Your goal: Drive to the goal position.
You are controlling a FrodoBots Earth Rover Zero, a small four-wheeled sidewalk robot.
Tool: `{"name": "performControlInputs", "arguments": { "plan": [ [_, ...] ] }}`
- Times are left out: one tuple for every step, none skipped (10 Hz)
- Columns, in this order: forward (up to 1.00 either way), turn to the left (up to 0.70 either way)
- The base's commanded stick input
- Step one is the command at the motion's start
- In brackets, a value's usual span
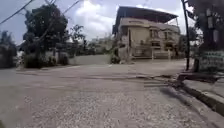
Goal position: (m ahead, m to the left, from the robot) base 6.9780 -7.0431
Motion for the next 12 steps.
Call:
{"name": "performControlInputs", "arguments": {
  "plan": [
    [1.00,-0.39],
    [1.00,-0.40],
    [1.00,-0.31],
    [1.00,-0.12],
    [1.00,0.00],
    [1.00,0.00],
    [1.00,0.00],
    [1.00,0.00],
    [1.00,0.00],
    [1.00,0.00],
    [1.00,-0.05],
    [1.00,-0.18]
  ]
}}
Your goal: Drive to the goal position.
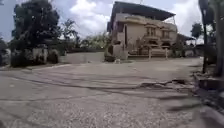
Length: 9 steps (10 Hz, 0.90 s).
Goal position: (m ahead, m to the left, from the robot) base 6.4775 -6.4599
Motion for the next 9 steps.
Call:
{"name": "performControlInputs", "arguments": {
  "plan": [
    [1.00,-0.40],
    [1.00,-0.40],
    [1.00,-0.40],
    [1.00,-0.40],
    [1.00,-0.40],
    [1.00,-0.40],
    [1.00,-0.40],
    [1.00,-0.40],
    [1.00,-0.40]
  ]
}}
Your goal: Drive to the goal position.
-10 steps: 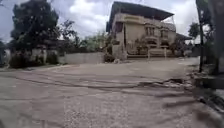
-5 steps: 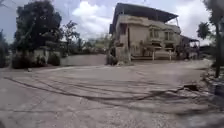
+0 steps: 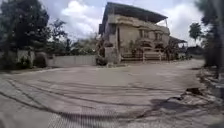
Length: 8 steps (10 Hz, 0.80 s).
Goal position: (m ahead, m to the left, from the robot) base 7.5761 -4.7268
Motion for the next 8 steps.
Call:
{"name": "performControlInputs", "arguments": {
  "plan": [
    [1.00,-0.40],
    [1.00,-0.40],
    [1.00,-0.40],
    [1.00,-0.30],
    [1.00,0.00],
    [1.00,0.00],
    [1.00,0.00],
    [1.00,0.00]
  ]
}}
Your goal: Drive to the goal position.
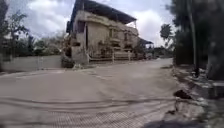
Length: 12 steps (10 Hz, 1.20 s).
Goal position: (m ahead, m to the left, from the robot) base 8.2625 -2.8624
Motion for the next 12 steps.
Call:
{"name": "performControlInputs", "arguments": {
  "plan": [
    [1.00,0.00],
    [1.00,0.00],
    [1.00,-0.05],
    [1.00,-0.38],
    [1.00,-0.40],
    [1.00,-0.40],
    [1.00,-0.40],
    [1.00,-0.40],
    [1.00,-0.40],
    [1.00,-0.40],
    [1.00,-0.40],
    [1.00,-0.39]
  ]
}}
